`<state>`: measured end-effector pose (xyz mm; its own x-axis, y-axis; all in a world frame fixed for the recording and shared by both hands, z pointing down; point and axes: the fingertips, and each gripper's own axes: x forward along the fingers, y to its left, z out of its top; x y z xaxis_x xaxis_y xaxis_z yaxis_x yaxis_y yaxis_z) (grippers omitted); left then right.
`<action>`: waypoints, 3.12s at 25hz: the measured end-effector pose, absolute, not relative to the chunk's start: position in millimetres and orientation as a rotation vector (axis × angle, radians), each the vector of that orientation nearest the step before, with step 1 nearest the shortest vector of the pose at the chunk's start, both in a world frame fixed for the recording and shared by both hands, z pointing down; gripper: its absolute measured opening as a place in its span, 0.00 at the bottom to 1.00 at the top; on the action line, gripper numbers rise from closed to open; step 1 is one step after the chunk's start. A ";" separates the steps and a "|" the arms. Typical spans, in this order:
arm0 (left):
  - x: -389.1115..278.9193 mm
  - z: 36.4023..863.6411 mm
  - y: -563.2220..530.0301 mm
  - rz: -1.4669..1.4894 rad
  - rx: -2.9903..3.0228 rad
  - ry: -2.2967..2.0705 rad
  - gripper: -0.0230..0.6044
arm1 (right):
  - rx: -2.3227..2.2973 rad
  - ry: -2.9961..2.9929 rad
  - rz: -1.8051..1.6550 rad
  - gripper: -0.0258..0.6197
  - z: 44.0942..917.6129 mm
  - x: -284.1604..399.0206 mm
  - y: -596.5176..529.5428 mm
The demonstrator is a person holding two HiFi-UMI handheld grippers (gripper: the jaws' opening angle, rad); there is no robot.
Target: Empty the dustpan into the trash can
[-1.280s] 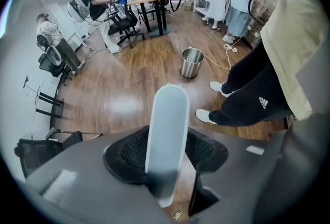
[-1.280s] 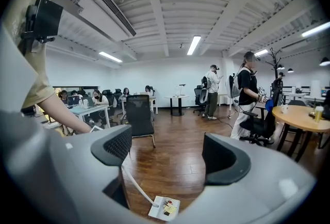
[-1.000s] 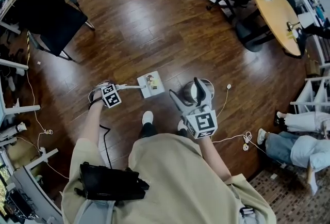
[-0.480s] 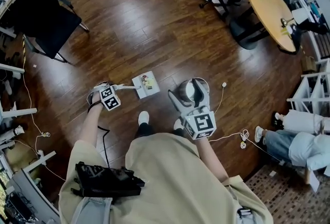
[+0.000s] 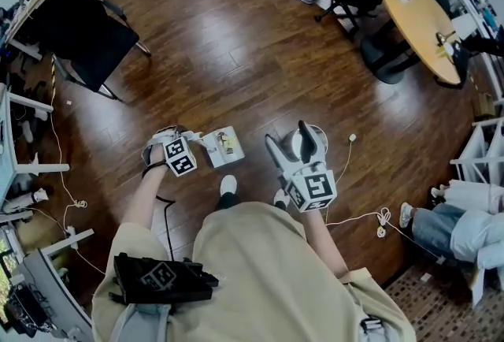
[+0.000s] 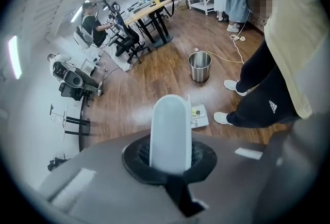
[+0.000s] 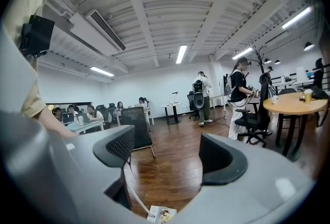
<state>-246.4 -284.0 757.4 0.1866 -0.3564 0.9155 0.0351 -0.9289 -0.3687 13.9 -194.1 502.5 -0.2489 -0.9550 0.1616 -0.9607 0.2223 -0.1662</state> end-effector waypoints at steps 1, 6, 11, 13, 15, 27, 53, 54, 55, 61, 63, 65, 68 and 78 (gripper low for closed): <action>-245.0 753.5 -279.4 -1.798 -2.153 0.307 0.04 | 1.912 -2.447 0.359 0.63 502.0 14.9 -192.4; -231.2 729.6 -253.4 -1.769 -2.139 0.323 0.04 | 1.926 -2.505 0.349 0.63 497.4 21.9 -190.0; -212.7 693.6 -234.2 -1.733 -2.188 0.357 0.04 | 1.953 -2.537 0.322 0.63 488.4 37.8 -185.0; -209.2 676.6 -228.3 -1.721 -2.216 0.373 0.04 | 1.961 -2.544 0.329 0.63 488.6 41.5 -182.5; -203.7 659.3 -223.1 -1.713 -2.249 0.394 0.04 | 1.972 -2.552 0.346 0.63 489.8 45.4 -179.1; -183.1 555.1 -214.4 -1.711 -2.318 0.436 0.04 | 2.012 -2.558 0.342 0.63 481.8 47.3 -153.9; -77.6 408.5 -246.8 -1.484 -2.205 0.190 0.04 | 2.442 -2.260 0.345 0.63 480.8 163.1 -66.1; -70.7 407.7 -247.0 -1.474 -2.199 0.177 0.04 | 2.462 -2.240 0.347 0.63 481.6 168.2 -61.0; -63.6 407.2 -247.2 -1.465 -2.193 0.161 0.04 | 2.482 -2.219 0.350 0.63 482.5 173.3 -56.2; -21.0 409.3 -246.3 -1.433 -2.165 0.055 0.04 | 2.575 -2.112 0.357 0.63 484.9 198.4 -29.8; -6.7 410.4 -246.6 -1.425 -2.160 0.029 0.04 | 2.600 -2.085 0.360 0.63 484.9 204.3 -22.7; 6.8 413.7 -246.4 -1.418 -2.157 -0.001 0.04 | 2.626 -2.059 0.366 0.63 485.4 208.6 -15.7; 26.2 421.2 -243.1 -1.409 -2.144 -0.063 0.04 | 2.666 -2.020 0.378 0.63 488.0 215.2 -3.7; 106.8 456.1 -232.4 -1.435 -2.099 -0.175 0.04 | 2.777 -1.859 0.409 0.63 502.9 252.5 33.2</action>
<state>106.8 -232.4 456.1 0.4116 -0.2116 0.8865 0.4182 -0.8204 -0.3900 252.5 33.2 502.9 0.3689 -0.9264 0.0750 -0.8723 -0.3729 -0.3164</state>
